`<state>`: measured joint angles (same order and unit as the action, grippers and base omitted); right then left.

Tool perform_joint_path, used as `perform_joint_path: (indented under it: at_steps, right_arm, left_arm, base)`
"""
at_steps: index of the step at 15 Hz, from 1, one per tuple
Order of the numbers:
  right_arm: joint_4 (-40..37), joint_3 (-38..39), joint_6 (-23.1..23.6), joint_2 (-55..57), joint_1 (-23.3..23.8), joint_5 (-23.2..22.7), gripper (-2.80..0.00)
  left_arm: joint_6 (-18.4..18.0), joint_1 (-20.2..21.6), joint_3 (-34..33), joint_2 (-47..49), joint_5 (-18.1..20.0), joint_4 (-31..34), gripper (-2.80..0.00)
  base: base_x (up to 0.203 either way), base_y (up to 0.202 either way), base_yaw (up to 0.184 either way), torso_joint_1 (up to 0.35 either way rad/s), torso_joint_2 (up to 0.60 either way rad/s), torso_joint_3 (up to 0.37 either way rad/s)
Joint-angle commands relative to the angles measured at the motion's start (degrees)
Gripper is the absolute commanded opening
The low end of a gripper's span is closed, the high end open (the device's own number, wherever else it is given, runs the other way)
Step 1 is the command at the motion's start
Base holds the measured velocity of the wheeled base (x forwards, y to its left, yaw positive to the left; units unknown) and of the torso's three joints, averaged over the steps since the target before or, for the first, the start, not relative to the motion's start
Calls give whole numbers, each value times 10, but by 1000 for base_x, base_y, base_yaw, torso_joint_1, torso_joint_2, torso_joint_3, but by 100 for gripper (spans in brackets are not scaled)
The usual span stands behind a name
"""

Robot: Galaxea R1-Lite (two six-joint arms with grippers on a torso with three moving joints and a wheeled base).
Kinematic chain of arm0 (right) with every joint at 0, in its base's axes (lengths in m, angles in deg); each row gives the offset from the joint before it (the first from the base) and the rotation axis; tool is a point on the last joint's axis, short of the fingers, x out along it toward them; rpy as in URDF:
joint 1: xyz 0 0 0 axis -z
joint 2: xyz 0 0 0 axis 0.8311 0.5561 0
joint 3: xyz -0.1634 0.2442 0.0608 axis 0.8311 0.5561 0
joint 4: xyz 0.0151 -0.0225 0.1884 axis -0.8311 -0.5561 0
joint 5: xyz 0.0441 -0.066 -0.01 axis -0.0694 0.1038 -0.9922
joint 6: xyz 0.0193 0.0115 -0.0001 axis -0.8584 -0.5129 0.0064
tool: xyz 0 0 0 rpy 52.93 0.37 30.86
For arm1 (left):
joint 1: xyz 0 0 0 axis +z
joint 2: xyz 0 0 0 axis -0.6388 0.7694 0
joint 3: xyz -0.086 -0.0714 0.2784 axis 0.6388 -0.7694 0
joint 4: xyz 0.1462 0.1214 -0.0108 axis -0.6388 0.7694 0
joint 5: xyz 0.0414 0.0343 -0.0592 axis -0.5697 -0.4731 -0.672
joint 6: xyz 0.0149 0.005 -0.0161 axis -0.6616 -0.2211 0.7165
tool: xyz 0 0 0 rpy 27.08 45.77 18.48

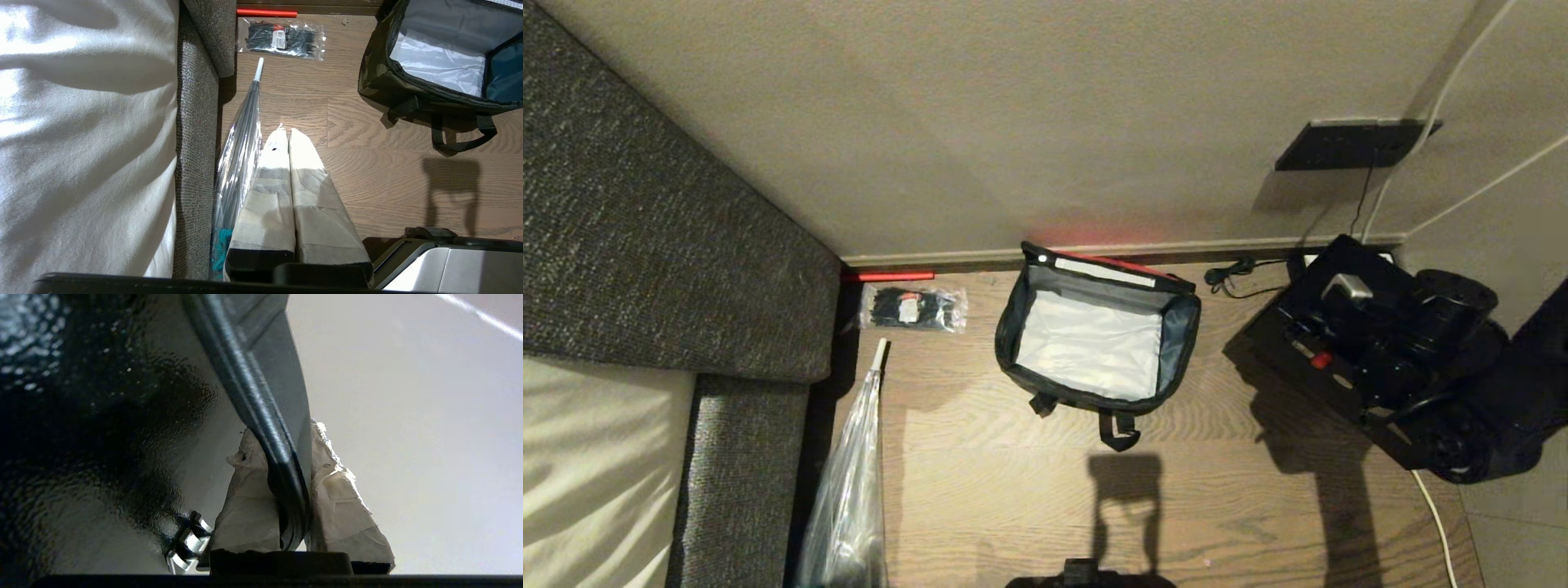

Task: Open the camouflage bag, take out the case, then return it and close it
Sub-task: Grip the handle again

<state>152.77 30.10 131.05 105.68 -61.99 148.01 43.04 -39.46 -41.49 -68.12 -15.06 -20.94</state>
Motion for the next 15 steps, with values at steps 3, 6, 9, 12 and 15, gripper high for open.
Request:
perform_joint_path:
  at_steps: [3,6,9,12,15]
  right_arm:
    - [5,-106,-6,140,-15,2,-280]
    - [5,-186,-27,207,-35,2,-280]
    - [5,-226,-38,261,-47,2,-280]
    - [5,-268,-63,315,-49,2,-280]
    - [5,-289,-70,339,-49,-5,-280]
  left_arm:
    - [0,0,-2,0,0,1,-280]
    - [0,0,-2,0,0,1,-280]
    - [0,0,-2,0,0,1,-280]
    - [0,0,-2,0,0,1,-280]
    - [0,0,-2,0,0,1,-280]
  base:
    - [0,0,0,0,0,0]
    - [0,0,0,0,0,0]
    - [0,0,0,0,0,0]
    - [0,0,0,0,0,0]
    - [0,0,0,0,0,0]
